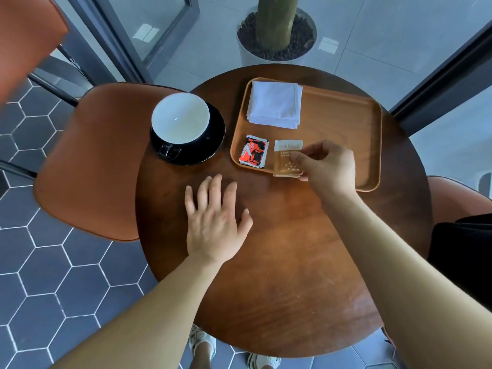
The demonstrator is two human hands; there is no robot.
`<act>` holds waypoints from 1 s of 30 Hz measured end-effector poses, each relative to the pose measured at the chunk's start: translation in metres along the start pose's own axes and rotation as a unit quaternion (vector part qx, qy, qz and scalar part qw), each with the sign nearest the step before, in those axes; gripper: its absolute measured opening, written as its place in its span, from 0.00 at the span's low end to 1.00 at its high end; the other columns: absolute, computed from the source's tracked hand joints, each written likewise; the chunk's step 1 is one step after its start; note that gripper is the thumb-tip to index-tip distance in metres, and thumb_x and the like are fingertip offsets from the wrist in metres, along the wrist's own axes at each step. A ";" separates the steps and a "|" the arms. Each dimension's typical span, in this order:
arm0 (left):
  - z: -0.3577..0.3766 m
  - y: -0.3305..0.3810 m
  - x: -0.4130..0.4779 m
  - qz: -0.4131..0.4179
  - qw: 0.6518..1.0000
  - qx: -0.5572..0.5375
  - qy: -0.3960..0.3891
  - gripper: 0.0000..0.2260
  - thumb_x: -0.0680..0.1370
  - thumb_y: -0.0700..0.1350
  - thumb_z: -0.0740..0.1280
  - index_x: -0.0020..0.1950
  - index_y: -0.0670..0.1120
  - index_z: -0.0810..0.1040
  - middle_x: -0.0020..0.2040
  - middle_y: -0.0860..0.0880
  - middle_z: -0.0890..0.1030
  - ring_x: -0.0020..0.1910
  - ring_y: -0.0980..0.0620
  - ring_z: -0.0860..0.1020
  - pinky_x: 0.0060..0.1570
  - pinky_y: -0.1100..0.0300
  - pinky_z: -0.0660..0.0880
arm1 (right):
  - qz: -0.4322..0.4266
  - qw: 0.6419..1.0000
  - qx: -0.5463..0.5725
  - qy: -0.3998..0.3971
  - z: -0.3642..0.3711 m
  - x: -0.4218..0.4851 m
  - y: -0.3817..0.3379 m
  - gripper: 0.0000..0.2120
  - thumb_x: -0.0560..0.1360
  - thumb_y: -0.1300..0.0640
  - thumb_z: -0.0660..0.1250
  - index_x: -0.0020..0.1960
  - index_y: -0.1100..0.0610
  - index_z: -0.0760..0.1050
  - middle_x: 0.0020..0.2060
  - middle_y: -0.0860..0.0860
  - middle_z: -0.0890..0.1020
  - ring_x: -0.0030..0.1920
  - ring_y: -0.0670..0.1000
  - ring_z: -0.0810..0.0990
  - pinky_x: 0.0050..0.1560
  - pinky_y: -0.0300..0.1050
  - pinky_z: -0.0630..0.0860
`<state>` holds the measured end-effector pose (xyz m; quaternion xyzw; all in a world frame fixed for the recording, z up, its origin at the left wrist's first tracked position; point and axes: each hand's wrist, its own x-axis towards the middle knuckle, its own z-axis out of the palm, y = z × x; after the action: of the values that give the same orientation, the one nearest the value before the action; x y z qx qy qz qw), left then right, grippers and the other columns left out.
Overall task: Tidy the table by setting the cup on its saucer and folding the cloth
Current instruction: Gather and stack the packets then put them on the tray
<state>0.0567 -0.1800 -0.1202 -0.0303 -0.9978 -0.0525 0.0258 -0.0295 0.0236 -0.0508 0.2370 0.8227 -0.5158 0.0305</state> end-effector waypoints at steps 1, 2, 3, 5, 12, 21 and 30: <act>0.000 0.000 0.000 -0.002 1.000 0.000 0.000 0.26 0.77 0.59 0.57 0.70 0.48 0.71 0.73 0.42 0.69 0.74 0.41 0.65 0.75 0.36 0.55 | -0.004 1.000 -0.011 0.003 0.002 0.007 -0.004 0.08 0.66 0.52 0.77 0.36 0.49 0.78 0.37 0.51 0.85 0.42 0.57 0.86 0.47 0.61 0.83; 0.000 0.000 0.001 -0.003 1.000 -0.001 0.000 0.26 0.77 0.59 0.57 0.70 0.48 0.71 0.73 0.42 0.70 0.74 0.41 0.65 0.75 0.36 0.55 | -0.006 1.000 -0.020 0.007 0.005 0.014 -0.008 0.08 0.66 0.52 0.77 0.36 0.49 0.78 0.37 0.50 0.85 0.42 0.57 0.86 0.47 0.60 0.83; -0.001 0.001 0.001 -0.003 1.000 -0.003 0.002 0.26 0.77 0.59 0.57 0.70 0.48 0.71 0.73 0.42 0.70 0.74 0.41 0.65 0.75 0.36 0.56 | -0.005 1.000 -0.028 0.009 0.008 0.019 -0.010 0.09 0.67 0.53 0.77 0.36 0.49 0.77 0.37 0.49 0.85 0.42 0.56 0.86 0.47 0.59 0.83; 0.000 0.000 0.001 -0.001 1.000 -0.007 0.005 0.25 0.77 0.59 0.57 0.70 0.48 0.71 0.73 0.42 0.70 0.74 0.41 0.65 0.74 0.36 0.56 | 0.005 0.999 -0.047 0.010 0.014 0.026 -0.010 0.09 0.68 0.53 0.77 0.36 0.49 0.77 0.38 0.49 0.85 0.42 0.56 0.85 0.48 0.58 0.83; 0.000 -0.001 0.000 -0.001 1.000 -0.016 0.008 0.25 0.77 0.59 0.57 0.70 0.48 0.72 0.72 0.42 0.70 0.74 0.41 0.66 0.74 0.36 0.57 | 0.008 0.993 -0.111 0.030 0.024 0.028 0.000 0.07 0.71 0.52 0.76 0.42 0.53 0.80 0.39 0.51 0.85 0.43 0.57 0.85 0.45 0.49 0.81; -0.004 -0.001 0.000 -0.003 0.999 -0.037 -0.006 0.24 0.77 0.57 0.60 0.69 0.47 0.73 0.72 0.41 0.72 0.73 0.41 0.67 0.74 0.35 0.58 | -0.002 0.985 -0.168 0.046 0.012 0.017 -0.002 0.09 0.72 0.49 0.73 0.47 0.54 0.80 0.40 0.48 0.83 0.44 0.53 0.81 0.40 0.43 0.70; -0.040 0.012 0.052 0.069 0.969 -0.233 0.046 0.15 0.76 0.45 0.65 0.61 0.43 0.78 0.58 0.45 0.77 0.59 0.45 0.73 0.56 0.54 0.75 | -0.007 0.980 -0.192 0.046 0.014 0.017 0.000 0.12 0.74 0.47 0.71 0.52 0.54 0.82 0.41 0.47 0.82 0.46 0.51 0.80 0.44 0.42 0.69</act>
<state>0.0074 -0.1694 -0.0766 -0.1021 -0.9512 -0.2833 0.0675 -0.0469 0.0176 -0.0626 0.2445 0.9087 -0.3365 0.0342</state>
